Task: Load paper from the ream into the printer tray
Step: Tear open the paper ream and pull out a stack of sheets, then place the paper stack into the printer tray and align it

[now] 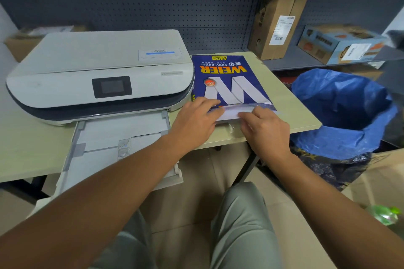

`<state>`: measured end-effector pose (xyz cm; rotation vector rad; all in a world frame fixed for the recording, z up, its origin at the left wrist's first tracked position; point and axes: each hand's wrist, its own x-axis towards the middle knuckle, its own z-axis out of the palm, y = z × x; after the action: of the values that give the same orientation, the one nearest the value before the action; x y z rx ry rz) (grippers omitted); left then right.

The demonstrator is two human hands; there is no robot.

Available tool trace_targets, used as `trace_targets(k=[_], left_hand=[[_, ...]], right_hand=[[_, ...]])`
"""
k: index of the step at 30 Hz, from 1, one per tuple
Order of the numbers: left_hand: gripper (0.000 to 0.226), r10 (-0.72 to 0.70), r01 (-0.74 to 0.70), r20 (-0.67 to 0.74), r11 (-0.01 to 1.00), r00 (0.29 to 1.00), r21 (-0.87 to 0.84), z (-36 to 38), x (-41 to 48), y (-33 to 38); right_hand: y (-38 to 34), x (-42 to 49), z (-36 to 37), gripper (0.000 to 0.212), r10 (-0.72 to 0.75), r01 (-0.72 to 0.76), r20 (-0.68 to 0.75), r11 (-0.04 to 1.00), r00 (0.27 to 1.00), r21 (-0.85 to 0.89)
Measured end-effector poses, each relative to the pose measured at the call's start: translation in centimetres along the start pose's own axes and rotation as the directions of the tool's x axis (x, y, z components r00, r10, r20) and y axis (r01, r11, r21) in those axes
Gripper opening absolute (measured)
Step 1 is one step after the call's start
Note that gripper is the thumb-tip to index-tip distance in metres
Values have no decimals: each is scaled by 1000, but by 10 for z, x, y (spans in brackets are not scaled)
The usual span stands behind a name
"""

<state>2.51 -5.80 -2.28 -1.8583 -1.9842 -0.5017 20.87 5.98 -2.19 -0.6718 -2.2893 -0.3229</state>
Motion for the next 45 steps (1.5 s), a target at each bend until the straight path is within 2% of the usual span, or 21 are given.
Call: trace_targets(k=[4, 7, 9, 11, 13, 14, 15, 16, 17, 20, 23, 26, 29, 31, 32, 33, 35, 37, 38, 40, 45], left_hand=[[42, 24, -28, -66, 998, 998, -57, -4, -8, -2], [43, 13, -21, -103, 997, 995, -78, -11, -19, 4], [44, 11, -20, -109, 996, 994, -83, -15, -27, 11], [44, -1, -9, -114, 996, 993, -87, -18, -33, 17], [44, -13, 2, -108, 995, 994, -98, -18, -37, 22], [45, -21, 9, -99, 993, 995, -114, -18, -39, 25], [45, -33, 20, -90, 991, 995, -134, -17, -42, 27], [44, -43, 30, -85, 988, 995, -152, -17, -45, 29], [42, -51, 37, -82, 986, 995, -163, -18, -48, 31], [44, -73, 59, -64, 979, 995, -193, -20, -55, 37], [46, -71, 58, -50, 973, 996, -225, -24, -61, 44], [47, -30, 18, -48, 969, 998, -245, -26, -68, 49], [48, -61, 44, -43, 942, 997, -332, -26, -78, 57], [53, -230, 189, -19, 841, 973, -506, -30, -79, 64], [54, -351, 290, 20, 739, 936, -608, -32, -77, 66], [52, -469, 388, 84, 604, 879, -696, -38, -72, 67], [47, -590, 508, 292, 238, 753, -828, -50, -60, 68], [36, -562, 542, 502, -110, 658, -833, -61, -49, 71], [30, -535, 545, 561, -208, 631, -812, -66, -46, 74], [28, -503, 557, 618, -287, 605, -779, -74, -48, 77], [32, -437, 588, 630, -247, 642, -770, -82, -70, 82]], right_hand=[[0, -20, -15, 15, 66, -62, -54, 996, 996, 63], [-1, -37, -31, 18, 165, -159, -29, 977, 986, 144], [2, -46, -45, 22, 334, -326, 5, 917, 942, 231], [11, -49, -59, 25, 515, -496, 49, 790, 856, 361], [27, -48, -64, 31, 656, -637, 181, 567, 732, 522], [35, -47, -63, 35, 698, -712, 339, 348, 631, 610], [41, -45, -64, 39, 672, -762, 529, 82, 519, 643], [48, -43, -62, 44, 610, -789, 667, -108, 428, 605], [53, -43, -60, 47, 548, -818, 746, -180, 377, 546], [65, -39, -48, 45, 485, -908, 820, -117, 302, 404], [63, -32, -41, 39, 441, -911, 856, -172, 270, 376], [60, -26, -39, 28, 418, -913, 869, -178, 267, 366], [57, -27, -37, 29, 365, -914, 878, -142, 309, 380], [55, -31, -39, 30, 342, -909, 878, -130, 334, 397], [54, -32, -41, 30, 340, -903, 875, -135, 345, 408], [53, -34, -43, 30, 333, -897, 874, -144, 353, 417], [53, -39, -46, 30, 318, -892, 878, -160, 358, 422], [53, -43, -52, 31, 316, -884, 875, -175, 366, 433], [53, -45, -56, 32, 315, -880, 873, -179, 372, 440], [52, -50, -69, 34, 313, -873, 868, -182, 385, 453], [44, -69, -109, 36, 275, -868, 867, -165, 416, 469]])
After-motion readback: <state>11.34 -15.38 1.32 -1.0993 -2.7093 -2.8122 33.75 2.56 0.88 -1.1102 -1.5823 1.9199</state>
